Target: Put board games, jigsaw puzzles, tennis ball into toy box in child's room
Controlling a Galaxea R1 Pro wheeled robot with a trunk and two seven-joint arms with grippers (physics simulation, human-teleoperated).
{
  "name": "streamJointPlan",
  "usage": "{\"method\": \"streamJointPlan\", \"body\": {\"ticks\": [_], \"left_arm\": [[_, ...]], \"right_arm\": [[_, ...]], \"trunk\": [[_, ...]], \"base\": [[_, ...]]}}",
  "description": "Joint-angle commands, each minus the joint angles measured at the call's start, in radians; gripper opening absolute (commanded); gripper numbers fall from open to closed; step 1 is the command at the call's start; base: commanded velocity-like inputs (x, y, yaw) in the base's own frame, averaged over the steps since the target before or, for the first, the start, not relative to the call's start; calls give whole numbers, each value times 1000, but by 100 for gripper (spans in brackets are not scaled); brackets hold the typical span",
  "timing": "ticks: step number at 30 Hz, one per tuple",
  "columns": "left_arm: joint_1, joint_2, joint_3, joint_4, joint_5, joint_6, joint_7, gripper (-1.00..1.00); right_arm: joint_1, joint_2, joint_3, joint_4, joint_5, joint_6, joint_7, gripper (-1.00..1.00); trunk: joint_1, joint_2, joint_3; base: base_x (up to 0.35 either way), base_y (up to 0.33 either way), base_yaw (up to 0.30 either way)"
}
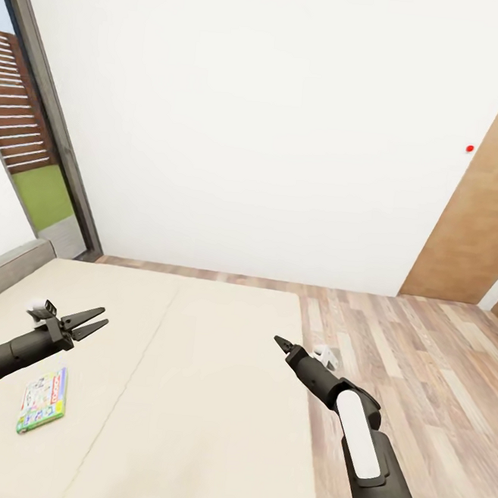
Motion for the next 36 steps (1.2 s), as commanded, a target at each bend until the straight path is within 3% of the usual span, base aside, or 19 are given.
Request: {"method": "streamJointPlan", "body": {"ticks": [1,36], "left_arm": [[-1,0,0,0,3,6,-1,100],[-1,0,2,0,3,7,-1,100]], "right_arm": [[-1,1,-3,-1,-4,6,-1,100],[-1,4,-1,6,0,5,-2,100]], "trunk": [[1,-2,-2],[1,-2,5]], "base": [[0,135,-94],[0,162,-77]]}}
